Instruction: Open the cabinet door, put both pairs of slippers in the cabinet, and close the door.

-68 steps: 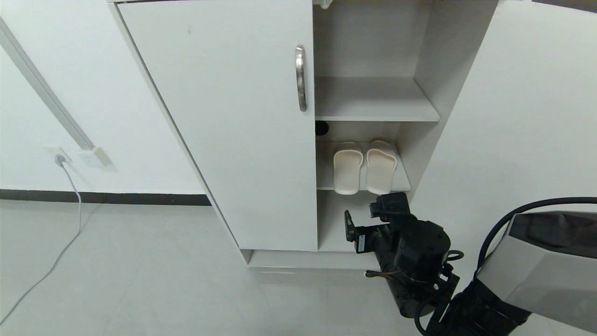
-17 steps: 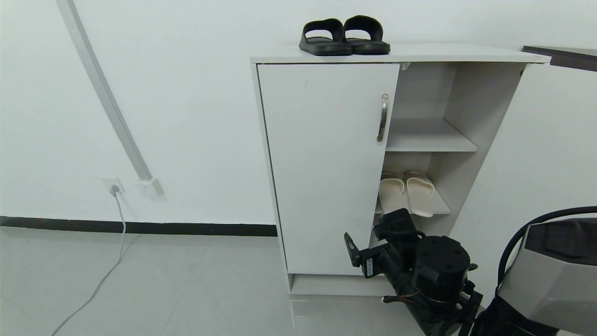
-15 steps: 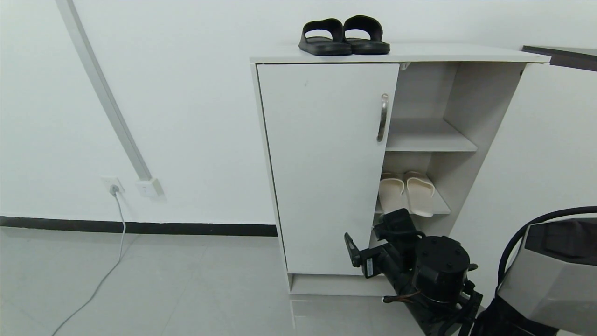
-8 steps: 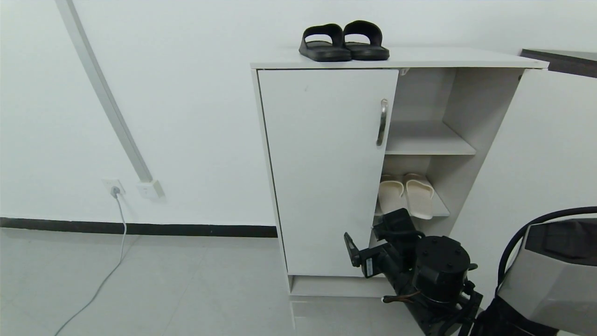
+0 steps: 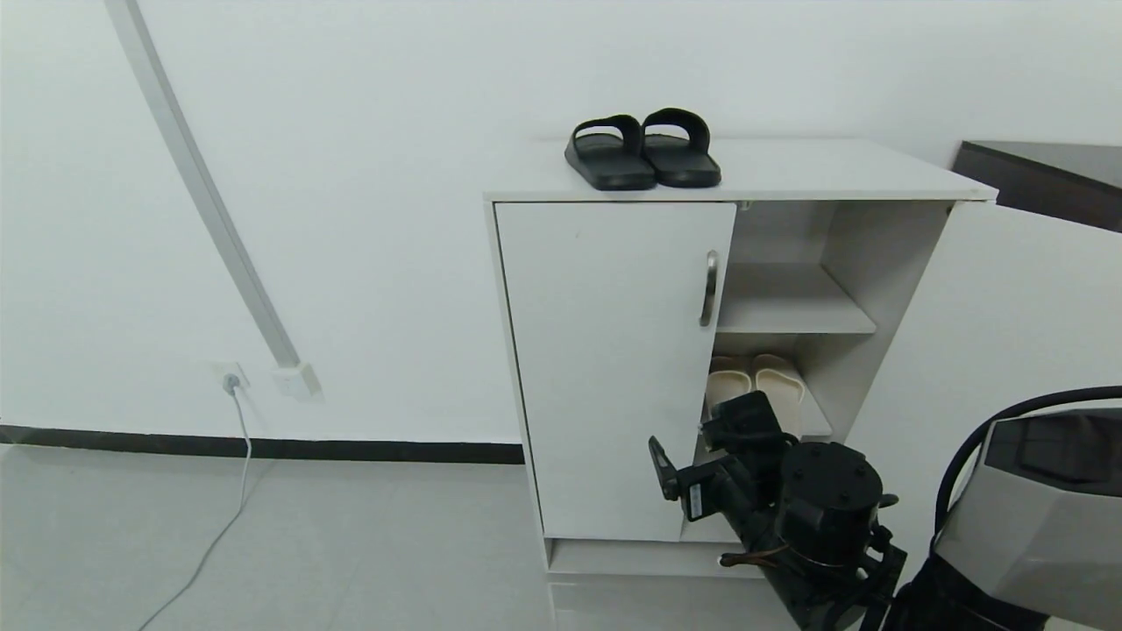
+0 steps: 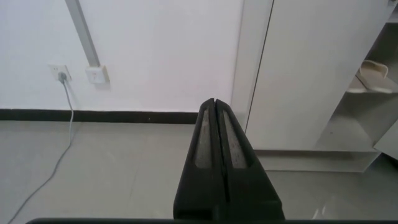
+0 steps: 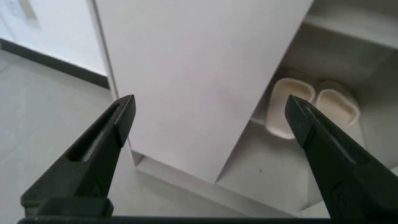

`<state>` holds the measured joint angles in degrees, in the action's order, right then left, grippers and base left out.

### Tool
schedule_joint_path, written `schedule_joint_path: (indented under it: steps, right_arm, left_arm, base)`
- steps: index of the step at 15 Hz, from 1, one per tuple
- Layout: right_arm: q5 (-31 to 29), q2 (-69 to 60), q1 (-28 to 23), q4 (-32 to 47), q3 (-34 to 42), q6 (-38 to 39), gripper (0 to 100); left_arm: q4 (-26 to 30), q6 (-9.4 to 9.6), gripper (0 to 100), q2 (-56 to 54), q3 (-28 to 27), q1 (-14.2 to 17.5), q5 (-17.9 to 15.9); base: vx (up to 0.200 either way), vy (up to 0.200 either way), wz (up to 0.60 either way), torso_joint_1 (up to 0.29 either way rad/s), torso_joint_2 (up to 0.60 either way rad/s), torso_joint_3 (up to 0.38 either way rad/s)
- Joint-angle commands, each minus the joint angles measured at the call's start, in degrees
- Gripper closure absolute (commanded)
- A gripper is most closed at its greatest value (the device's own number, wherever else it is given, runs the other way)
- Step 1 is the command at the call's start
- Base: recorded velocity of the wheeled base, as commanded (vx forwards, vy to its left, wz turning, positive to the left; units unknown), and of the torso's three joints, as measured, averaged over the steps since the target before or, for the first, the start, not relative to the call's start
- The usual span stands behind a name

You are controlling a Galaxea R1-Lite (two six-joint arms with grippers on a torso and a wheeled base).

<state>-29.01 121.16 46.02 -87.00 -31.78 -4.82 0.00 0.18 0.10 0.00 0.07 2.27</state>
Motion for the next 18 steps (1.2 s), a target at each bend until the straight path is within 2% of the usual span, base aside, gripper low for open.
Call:
schedule_joint_path:
  steps: [1,8,18]
  right_arm:
    - [0.01,0.21,0.12,-0.1,0.05,-0.02,0]
    - [0.01,-0.14,0.12,-0.18,0.4,-0.02,0]
    - [0.01,-0.49,0.04,-0.36,1.46,-0.02,0]
  left_arm:
    - [0.0,-0.01,100,-0.01,0.0,0.01,0.02]
    - [0.0,0.08,100,-0.01,0.0,0.01,-0.07]
    - [0.0,0.08,100,-0.01,0.0,0.01,-0.07]
  base:
    - [0.0,0.0,0.0,0.144,-0.47,-0.344]
    - [0.0,0.0,0.0,0.156,-0.47,-0.32]
    - [0.0,0.0,0.0,0.211,-0.52,-0.313]
